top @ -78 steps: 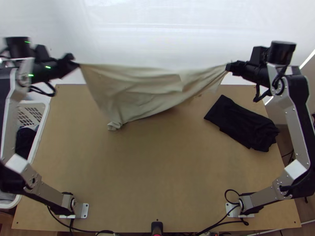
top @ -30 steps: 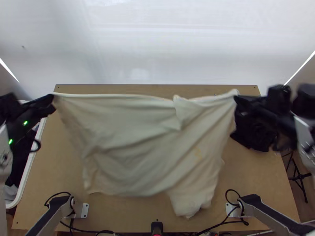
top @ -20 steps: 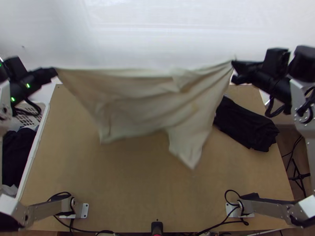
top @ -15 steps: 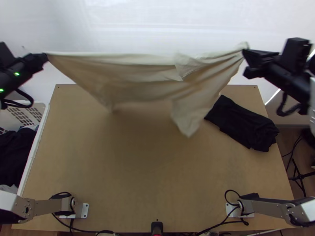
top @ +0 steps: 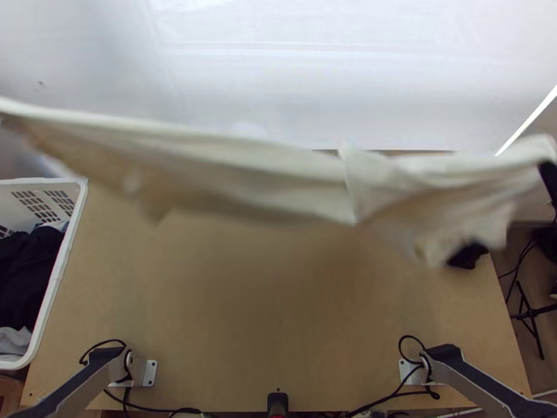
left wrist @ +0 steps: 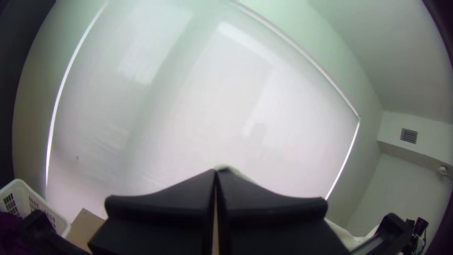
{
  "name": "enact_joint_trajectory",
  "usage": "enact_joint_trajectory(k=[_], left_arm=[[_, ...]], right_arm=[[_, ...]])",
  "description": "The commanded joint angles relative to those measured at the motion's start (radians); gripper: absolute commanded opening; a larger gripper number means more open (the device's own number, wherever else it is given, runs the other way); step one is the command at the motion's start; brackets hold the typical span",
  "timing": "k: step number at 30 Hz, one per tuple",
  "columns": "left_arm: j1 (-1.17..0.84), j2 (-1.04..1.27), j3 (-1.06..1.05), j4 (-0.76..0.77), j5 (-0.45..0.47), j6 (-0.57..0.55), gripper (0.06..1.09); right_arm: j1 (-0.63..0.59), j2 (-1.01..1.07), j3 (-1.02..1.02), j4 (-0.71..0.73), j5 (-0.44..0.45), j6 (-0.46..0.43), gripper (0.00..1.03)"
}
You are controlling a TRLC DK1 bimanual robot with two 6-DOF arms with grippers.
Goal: Fold the t-shirt
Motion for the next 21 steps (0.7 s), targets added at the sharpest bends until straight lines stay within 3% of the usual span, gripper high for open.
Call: enact_joint_trajectory(k=[1, 7, 10, 14, 18, 21], left_arm=[[0.004, -0.109, -0.019, -0.024, 0.004, -0.033, 0.09], [0.013, -0.129, -0.048, -0.057, 0.002, -0.038, 0.09], [0.004, -0.169, -0.16, -0.099, 0.002, -0.02, 0.09], [-0.011, -0.328, -0.591, -0.088, 0.002, 0.065, 0.09], [-0.041, -0.476, -1.01, -0.067, 0.005, 0.138, 0.09], [-0.082, -0.494, -1.215, -0.027, 0.001, 0.183, 0.09]], right_arm=[[-0.001, -0.063, 0.047, -0.079, 0.002, -0.03, 0.03], [0.01, -0.036, 0.054, -0.082, 0.001, -0.031, 0.03], [0.018, -0.023, -0.036, -0.091, -0.001, -0.028, 0.03], [0.024, -0.062, -0.401, -0.105, -0.001, -0.031, 0.03], [0.033, -0.144, -0.843, 0.057, -0.001, -0.031, 0.03], [0.039, -0.141, -1.056, 0.2, -0.003, -0.036, 0.03]])
